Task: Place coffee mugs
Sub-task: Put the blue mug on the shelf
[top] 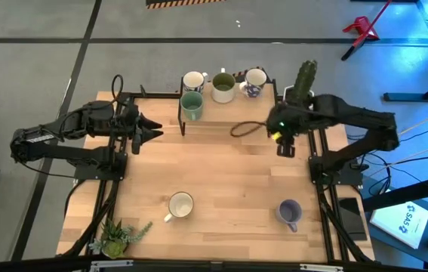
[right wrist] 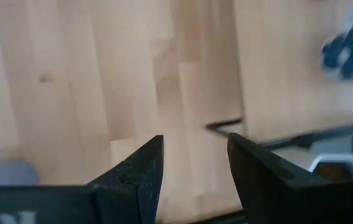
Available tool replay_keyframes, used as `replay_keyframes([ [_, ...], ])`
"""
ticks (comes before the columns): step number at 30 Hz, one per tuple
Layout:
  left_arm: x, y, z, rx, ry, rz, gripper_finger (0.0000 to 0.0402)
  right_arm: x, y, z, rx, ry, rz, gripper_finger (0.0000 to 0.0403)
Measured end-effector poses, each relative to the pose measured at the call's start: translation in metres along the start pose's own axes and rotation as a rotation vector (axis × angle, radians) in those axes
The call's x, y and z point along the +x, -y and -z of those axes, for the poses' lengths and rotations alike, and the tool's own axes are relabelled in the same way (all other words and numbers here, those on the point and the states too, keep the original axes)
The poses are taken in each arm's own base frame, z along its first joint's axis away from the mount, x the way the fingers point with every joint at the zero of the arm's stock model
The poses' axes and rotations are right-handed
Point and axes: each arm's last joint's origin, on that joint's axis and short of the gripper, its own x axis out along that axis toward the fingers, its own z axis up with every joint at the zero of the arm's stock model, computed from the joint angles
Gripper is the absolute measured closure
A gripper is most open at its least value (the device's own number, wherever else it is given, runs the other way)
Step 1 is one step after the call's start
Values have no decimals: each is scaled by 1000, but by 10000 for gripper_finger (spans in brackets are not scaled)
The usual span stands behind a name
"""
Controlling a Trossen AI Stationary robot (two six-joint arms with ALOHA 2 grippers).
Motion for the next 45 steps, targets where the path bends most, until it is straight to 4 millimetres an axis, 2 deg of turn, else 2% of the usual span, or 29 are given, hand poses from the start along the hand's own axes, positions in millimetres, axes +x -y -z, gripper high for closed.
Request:
replay_keyframes([
  [8,0,-2,4,1,-44,-15,248,-2,-21,40,117,-5,-41,237],
  [14,0,-2,4,2,-40,-24,248,4,-32,58,83,-60,-62,237],
  [18,0,-2,4,29,-36,-35,248,12,-36,66,95,-114,-154,236],
  [21,0,-2,4,51,-34,-40,248,16,-39,72,136,-181,-239,224],
  [24,0,-3,4,69,-32,-45,248,20,-47,78,165,-229,-253,202],
  [30,0,-3,3,74,-27,-58,248,31,-78,85,179,-230,-271,169],
  [37,0,-3,3,74,-26,-59,248,43,-121,88,304,-113,-352,167],
  [45,0,-3,3,104,-27,-59,248,58,-165,92,378,-112,-398,167],
])
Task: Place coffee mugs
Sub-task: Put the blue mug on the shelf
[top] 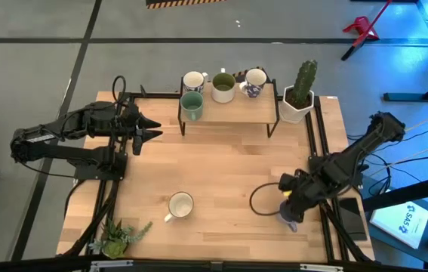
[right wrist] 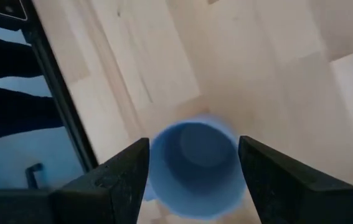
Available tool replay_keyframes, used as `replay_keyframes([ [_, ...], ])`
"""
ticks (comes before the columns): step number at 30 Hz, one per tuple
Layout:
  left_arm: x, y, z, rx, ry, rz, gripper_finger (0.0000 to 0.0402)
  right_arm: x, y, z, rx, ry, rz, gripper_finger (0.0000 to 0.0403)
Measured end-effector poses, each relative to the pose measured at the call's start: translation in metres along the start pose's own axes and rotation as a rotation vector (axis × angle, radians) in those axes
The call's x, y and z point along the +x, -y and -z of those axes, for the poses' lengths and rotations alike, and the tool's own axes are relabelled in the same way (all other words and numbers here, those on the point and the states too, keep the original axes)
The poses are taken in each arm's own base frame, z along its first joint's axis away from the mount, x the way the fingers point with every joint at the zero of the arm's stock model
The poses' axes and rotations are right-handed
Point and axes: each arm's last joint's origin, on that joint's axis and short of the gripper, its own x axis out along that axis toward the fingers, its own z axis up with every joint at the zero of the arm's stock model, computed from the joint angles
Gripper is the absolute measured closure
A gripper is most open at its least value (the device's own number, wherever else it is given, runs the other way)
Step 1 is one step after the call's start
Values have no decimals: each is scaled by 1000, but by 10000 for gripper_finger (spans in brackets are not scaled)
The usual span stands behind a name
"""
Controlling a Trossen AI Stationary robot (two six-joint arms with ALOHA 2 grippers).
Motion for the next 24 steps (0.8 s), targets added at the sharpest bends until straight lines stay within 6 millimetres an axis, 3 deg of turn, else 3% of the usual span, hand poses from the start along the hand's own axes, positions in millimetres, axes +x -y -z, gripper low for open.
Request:
replay_keyframes([
  [14,0,0,0,4,-1,0,248,42,-31,24,83,-108,51,167],
  [24,0,-1,0,4,9,-37,248,68,-31,35,121,-203,224,168],
])
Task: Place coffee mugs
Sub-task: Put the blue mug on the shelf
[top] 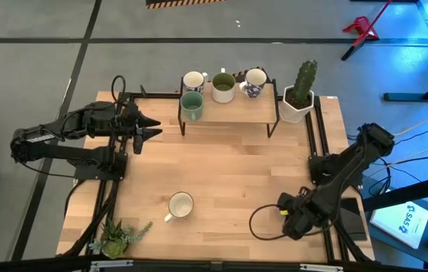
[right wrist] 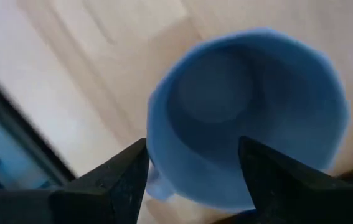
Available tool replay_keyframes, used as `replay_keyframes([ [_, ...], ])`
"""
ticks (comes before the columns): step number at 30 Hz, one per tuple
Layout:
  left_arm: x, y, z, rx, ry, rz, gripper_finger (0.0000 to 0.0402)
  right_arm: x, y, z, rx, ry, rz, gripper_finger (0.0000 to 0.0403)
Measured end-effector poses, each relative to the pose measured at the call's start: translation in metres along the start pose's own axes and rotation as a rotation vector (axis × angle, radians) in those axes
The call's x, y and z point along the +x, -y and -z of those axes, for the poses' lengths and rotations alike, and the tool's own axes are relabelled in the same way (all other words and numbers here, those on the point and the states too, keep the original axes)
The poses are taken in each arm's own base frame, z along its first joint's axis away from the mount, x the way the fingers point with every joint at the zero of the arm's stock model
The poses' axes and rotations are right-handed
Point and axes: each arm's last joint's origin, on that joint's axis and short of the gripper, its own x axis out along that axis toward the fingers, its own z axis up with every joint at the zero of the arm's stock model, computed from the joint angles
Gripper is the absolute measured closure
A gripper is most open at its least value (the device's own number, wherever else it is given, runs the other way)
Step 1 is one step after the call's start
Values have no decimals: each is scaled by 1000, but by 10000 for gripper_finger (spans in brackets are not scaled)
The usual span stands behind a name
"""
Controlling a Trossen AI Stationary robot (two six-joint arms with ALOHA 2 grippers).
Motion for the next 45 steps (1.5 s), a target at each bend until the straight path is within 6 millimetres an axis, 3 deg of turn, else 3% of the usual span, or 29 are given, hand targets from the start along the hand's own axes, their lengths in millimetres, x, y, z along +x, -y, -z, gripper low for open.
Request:
replay_keyframes([
  [5,0,0,0,-1,0,-1,248,7,-2,-1,3,-9,28,219],
  [13,0,-1,0,-1,6,-20,248,8,-1,-1,18,-10,53,388],
  [30,0,-2,0,-1,18,-58,248,-3,9,-30,-50,73,6,400],
  [37,0,-2,-1,-1,20,-64,248,-19,22,-75,-212,130,21,401],
  [45,0,-2,-1,-1,21,-67,248,-54,65,-148,-430,252,95,402],
])
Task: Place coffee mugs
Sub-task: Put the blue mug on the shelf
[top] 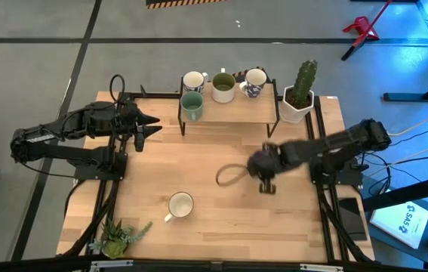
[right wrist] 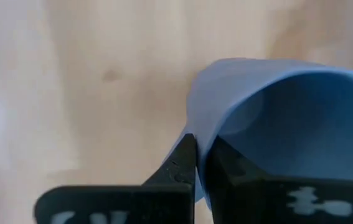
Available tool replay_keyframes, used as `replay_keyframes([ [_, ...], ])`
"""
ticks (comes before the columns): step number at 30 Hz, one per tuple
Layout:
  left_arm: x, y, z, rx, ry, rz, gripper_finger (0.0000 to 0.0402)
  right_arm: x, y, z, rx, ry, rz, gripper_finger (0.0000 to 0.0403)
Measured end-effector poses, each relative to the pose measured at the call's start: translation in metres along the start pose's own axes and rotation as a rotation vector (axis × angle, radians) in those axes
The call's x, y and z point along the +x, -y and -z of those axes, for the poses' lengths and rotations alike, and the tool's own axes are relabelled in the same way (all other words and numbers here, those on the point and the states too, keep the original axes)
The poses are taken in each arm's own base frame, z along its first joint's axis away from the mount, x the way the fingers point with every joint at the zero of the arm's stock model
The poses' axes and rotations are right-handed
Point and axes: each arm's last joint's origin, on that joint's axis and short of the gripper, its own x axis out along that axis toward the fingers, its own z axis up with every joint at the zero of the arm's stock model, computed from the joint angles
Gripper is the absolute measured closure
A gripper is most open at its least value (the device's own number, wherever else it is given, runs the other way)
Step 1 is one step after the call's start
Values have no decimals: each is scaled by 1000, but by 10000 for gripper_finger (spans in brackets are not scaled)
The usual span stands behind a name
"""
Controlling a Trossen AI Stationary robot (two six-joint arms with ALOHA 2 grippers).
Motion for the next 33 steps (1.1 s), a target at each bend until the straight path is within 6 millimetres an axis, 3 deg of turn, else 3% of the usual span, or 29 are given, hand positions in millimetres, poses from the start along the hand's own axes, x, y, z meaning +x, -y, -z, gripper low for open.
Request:
replay_keyframes([
  [8,0,0,0,0,0,-1,248,-39,81,-43,-87,198,96,402],
  [12,0,0,0,0,1,0,248,-64,107,-57,-136,276,132,402],
  [16,0,0,0,0,2,-1,248,-75,127,-73,-180,308,171,403],
  [23,0,0,0,0,2,-4,248,-62,147,-98,-279,231,174,403],
  [33,0,0,0,0,2,-5,248,-44,152,-119,-375,181,177,403],
])
